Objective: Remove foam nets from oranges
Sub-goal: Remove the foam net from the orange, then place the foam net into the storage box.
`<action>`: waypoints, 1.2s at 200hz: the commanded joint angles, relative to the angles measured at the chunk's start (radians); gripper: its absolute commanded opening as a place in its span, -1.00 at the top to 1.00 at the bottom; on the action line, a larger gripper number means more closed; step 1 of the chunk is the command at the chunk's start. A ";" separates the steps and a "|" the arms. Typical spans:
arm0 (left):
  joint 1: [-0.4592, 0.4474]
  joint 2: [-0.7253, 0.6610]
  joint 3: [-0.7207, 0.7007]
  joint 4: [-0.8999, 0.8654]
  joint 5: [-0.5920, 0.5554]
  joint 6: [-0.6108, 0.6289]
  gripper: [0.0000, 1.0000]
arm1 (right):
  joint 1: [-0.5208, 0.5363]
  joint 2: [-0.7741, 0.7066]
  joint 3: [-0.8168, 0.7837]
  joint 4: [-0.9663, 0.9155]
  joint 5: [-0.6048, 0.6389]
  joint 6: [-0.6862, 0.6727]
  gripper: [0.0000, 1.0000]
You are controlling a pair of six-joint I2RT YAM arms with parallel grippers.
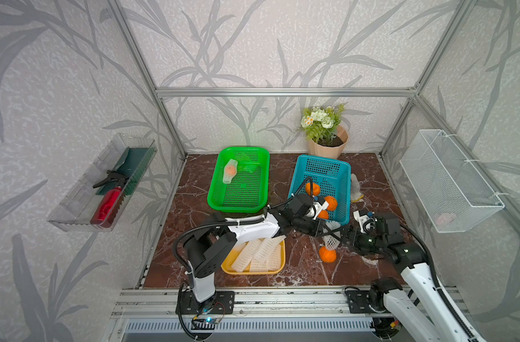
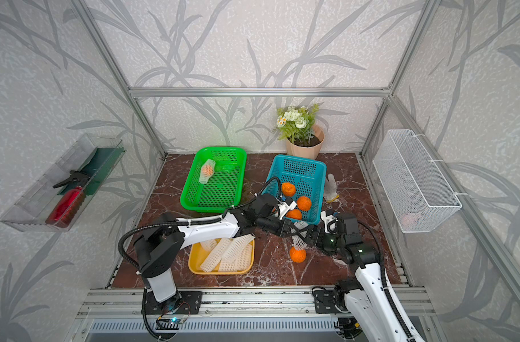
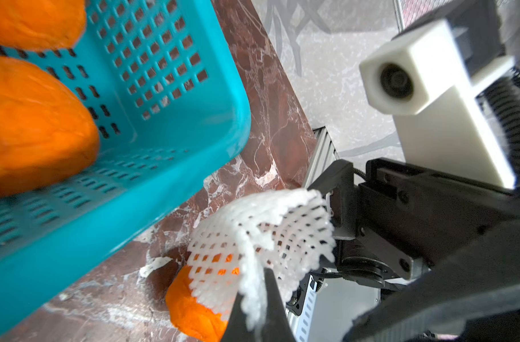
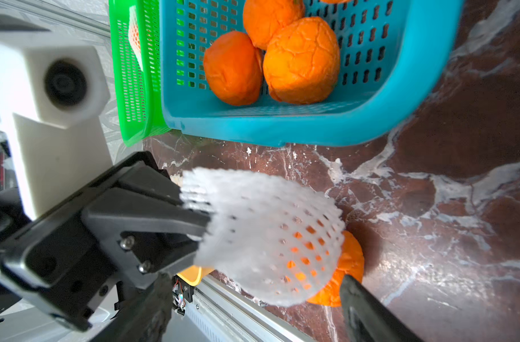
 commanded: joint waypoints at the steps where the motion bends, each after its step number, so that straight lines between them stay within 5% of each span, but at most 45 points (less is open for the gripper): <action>1: -0.006 -0.083 0.036 -0.093 -0.012 0.030 1.00 | 0.003 -0.010 0.043 -0.042 -0.028 -0.049 -0.77; 50: 0.011 -0.242 0.044 -0.362 -0.059 0.061 1.00 | 0.003 0.011 0.061 -0.081 -0.039 -0.094 -0.78; 92: 0.037 -0.475 0.025 -0.774 -0.160 0.037 1.00 | 0.004 0.033 0.060 -0.076 -0.071 -0.116 -0.78; 152: 0.139 -0.795 -0.034 -1.303 -0.418 -0.059 1.00 | 0.013 0.086 0.057 -0.053 -0.123 -0.134 -0.78; 240: 0.276 -0.640 0.021 -1.647 -0.676 0.046 1.00 | 0.032 0.117 0.055 -0.029 -0.142 -0.133 -0.78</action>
